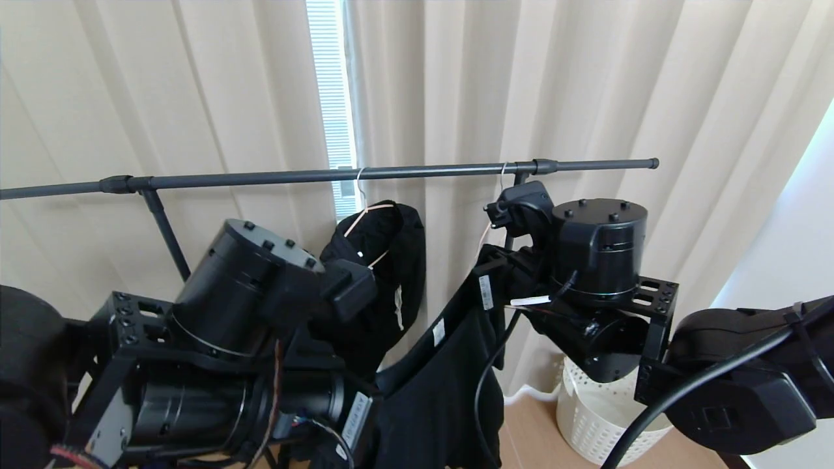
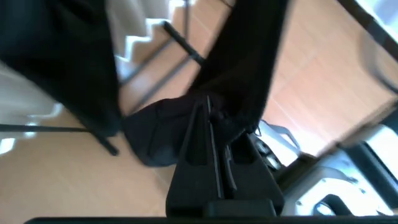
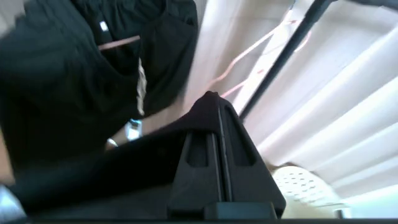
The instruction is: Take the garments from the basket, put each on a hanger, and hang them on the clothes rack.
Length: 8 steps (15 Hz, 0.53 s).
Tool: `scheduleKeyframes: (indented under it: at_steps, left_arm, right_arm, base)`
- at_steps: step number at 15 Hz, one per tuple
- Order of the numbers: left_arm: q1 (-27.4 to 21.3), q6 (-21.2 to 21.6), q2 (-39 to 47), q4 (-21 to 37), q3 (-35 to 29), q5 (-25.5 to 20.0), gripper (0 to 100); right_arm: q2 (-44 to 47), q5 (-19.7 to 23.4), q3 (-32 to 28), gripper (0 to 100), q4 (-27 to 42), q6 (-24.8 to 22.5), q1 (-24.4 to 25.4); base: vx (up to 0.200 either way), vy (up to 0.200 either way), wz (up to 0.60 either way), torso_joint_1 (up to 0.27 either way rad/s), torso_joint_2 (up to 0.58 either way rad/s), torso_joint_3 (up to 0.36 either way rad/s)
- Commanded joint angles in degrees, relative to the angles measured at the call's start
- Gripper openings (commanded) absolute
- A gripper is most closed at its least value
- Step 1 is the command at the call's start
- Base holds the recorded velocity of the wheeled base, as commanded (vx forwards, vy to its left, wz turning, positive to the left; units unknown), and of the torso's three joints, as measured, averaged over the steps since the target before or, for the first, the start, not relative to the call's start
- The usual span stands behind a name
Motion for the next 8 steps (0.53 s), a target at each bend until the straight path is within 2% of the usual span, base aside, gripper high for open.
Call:
scheduleKeyframes:
  at_steps: [1, 2, 3, 6, 8]
  left_arm:
    - [-6.8, -5.8, 2.6, 0.1, -2.5, 0.0, 0]
    - [-10.3, -12.3, 5.7, 0.3, -6.1, 0.0, 0]
    - [-11.8, -15.2, 6.6, 0.4, -8.0, 0.0, 0]
    - [-11.7, -15.8, 8.2, 0.4, -10.0, 0.1, 0]
    - [-8.7, -15.5, 8.0, 1.0, -9.0, 0.1, 0]
  right_arm:
    - [2.9, -0.1, -1.5, 0, -0.2, 0.6, 1.2]
    - [3.1, -0.2, -1.5, 0, -0.3, 0.7, 2.0]
    - [3.1, -0.1, -1.5, 0, -0.3, 1.0, 2.4]
    - [2.8, -0.2, -1.3, 0, -0.2, 1.0, 2.6]
    - [1.7, -0.4, -1.1, 0, 0.2, 0.9, 2.3]
  base:
    - [0.0, 0.0, 0.0, 0.0, 0.0, 0.0]
    - [0.0, 0.0, 0.0, 0.0, 0.0, 0.0]
    - [0.0, 0.0, 0.0, 0.0, 0.0, 0.0]
    - [0.0, 0.0, 0.0, 0.0, 0.0, 0.0]
    - [0.0, 0.0, 0.0, 0.0, 0.0, 0.0]
